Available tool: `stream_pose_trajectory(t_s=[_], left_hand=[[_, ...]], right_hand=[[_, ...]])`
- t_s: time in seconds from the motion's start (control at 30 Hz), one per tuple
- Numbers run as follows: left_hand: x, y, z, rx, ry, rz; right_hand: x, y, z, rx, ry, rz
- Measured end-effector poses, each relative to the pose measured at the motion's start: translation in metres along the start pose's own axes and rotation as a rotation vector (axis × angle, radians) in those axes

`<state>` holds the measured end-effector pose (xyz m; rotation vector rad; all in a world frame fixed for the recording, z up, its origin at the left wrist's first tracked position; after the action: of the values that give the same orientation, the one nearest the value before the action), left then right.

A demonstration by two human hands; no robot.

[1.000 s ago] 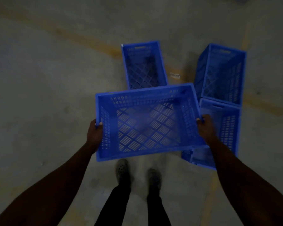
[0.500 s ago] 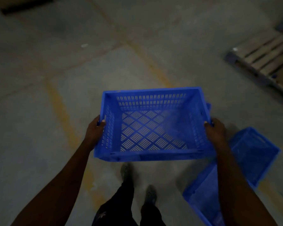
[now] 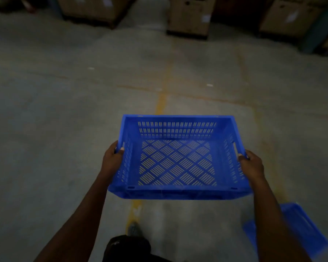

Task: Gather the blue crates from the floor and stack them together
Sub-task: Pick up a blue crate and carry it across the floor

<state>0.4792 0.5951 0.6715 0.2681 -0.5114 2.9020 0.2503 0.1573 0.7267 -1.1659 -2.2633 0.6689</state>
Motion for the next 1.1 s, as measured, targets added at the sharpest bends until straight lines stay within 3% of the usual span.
stream_pose_trajectory(t_s=[0.23, 0.57, 0.87, 1.1], left_hand=[[-0.021, -0.196, -0.057, 0.064, -0.088, 0.311], [0.006, -0.433, -0.148, 0.117, -0.268, 0.777], [-0.009, -0.621, -0.226, 0.185, -0.418, 1.026], [-0.014, -0.757, -0.258, 0.225, -0.504, 1.193]], right_hand=[[0.021, 0.189, -0.164, -0.003, -0.152, -0.219], [0.118, 0.477, -0.361, 0.137, -0.451, -0.609], [0.245, 0.749, -0.502, 0.206, -0.595, -0.890], [0.357, 0.903, -0.605, 0.271, -0.715, -1.027]])
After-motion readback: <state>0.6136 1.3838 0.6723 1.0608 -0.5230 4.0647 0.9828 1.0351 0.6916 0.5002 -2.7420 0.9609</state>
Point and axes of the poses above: each hand's wrist, its own x-axis away from the middle knuckle, its own y-axis out of the palm, z = x × y, the point moved 4 cm from there along -x, towards the middle knuckle
